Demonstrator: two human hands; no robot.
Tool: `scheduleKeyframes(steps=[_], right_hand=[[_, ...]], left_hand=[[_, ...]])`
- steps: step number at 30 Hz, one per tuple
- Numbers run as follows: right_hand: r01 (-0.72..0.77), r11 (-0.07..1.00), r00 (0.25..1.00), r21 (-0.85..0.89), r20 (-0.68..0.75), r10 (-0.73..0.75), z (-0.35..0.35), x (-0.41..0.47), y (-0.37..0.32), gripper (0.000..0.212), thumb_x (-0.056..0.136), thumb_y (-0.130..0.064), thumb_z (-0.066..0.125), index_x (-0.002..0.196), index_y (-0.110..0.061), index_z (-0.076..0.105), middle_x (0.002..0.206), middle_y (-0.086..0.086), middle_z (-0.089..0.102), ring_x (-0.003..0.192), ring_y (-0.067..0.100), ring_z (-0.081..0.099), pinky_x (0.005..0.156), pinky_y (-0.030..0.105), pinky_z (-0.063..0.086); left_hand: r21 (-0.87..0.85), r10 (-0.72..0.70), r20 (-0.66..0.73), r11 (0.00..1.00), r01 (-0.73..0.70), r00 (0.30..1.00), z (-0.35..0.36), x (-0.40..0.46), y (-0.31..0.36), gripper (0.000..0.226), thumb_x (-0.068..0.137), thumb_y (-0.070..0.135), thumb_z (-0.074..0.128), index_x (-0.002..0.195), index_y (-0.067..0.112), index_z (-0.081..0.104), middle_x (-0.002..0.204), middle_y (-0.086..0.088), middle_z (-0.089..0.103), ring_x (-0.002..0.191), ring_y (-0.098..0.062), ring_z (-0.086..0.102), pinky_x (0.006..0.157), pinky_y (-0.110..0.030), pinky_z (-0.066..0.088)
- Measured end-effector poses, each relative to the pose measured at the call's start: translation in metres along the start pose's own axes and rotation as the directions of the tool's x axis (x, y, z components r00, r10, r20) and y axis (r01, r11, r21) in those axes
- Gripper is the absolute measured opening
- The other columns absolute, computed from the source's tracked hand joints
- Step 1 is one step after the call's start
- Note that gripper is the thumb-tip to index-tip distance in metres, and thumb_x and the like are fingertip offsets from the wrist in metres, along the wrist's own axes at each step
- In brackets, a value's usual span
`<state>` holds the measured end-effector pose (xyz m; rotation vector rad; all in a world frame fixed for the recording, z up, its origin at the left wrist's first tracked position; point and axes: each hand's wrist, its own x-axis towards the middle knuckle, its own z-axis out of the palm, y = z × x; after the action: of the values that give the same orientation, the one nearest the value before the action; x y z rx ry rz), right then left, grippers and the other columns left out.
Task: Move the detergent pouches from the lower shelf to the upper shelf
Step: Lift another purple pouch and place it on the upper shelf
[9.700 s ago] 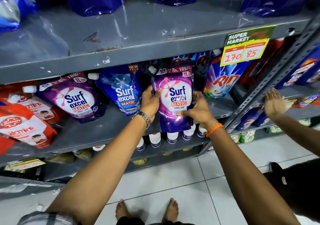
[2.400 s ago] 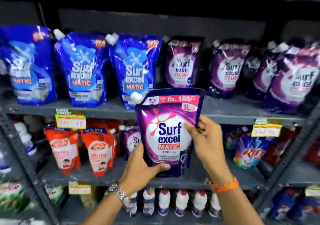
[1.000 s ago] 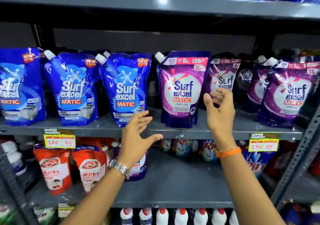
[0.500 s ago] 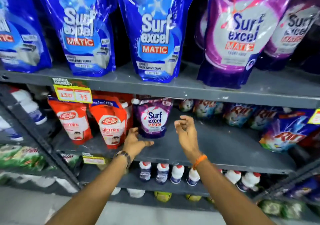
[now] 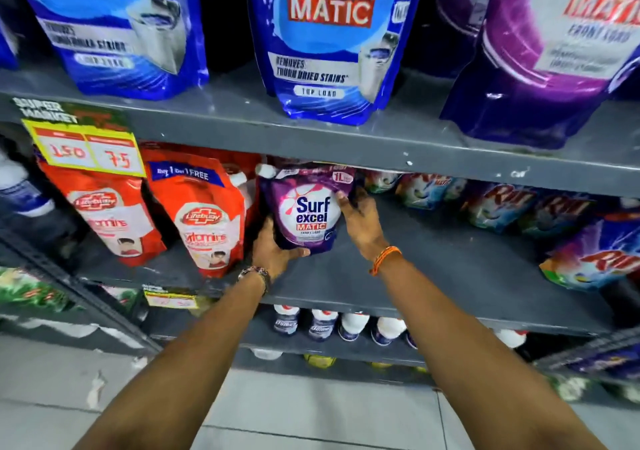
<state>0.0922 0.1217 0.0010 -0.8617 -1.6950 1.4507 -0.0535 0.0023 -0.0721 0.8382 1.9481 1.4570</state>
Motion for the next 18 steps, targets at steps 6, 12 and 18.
scheduleKeyframes(steps=[6, 12, 18], right_hand=[[0.082, 0.997, 0.996, 0.014, -0.035, -0.082, -0.012, -0.004, 0.007, 0.016, 0.100, -0.012, 0.058, 0.114, -0.007, 0.064, 0.107, 0.009, 0.073, 0.093, 0.011, 0.072, 0.085, 0.032, 0.060], [0.011, 1.000, 0.998, 0.026, -0.063, -0.010, -0.030, -0.050, 0.005, 0.021, 0.100, -0.013, 0.059, 0.112, 0.003, 0.063, 0.102, 0.012, 0.074, 0.085, 0.010, 0.072, 0.074, 0.027, 0.062], [-0.009, 0.998, 0.996, -0.062, -0.085, 0.003, -0.064, -0.129, 0.000, 0.012, 0.098, -0.018, 0.062, 0.102, -0.009, 0.068, 0.089, -0.005, 0.074, 0.078, -0.001, 0.069, 0.070, 0.027, 0.059]], left_hand=[[0.073, 0.069, -0.023, 0.995, -0.067, 0.997, 0.013, -0.004, 0.005, 0.095, 0.055, 0.020, 0.094, 0.138, 0.017, 0.047, 0.130, -0.002, 0.066, 0.119, -0.021, 0.061, 0.102, -0.045, 0.052], [0.098, 0.051, 0.000, 0.994, -0.051, 0.999, 0.022, -0.050, -0.006, 0.100, 0.040, 0.060, 0.091, 0.127, 0.030, 0.052, 0.123, 0.005, 0.071, 0.117, -0.014, 0.066, 0.099, -0.045, 0.055], [0.075, -0.021, 0.060, 0.997, 0.017, 0.998, 0.038, -0.135, -0.006, 0.090, 0.048, 0.031, 0.097, 0.127, 0.024, 0.055, 0.112, 0.011, 0.073, 0.103, 0.002, 0.069, 0.092, -0.041, 0.059]])
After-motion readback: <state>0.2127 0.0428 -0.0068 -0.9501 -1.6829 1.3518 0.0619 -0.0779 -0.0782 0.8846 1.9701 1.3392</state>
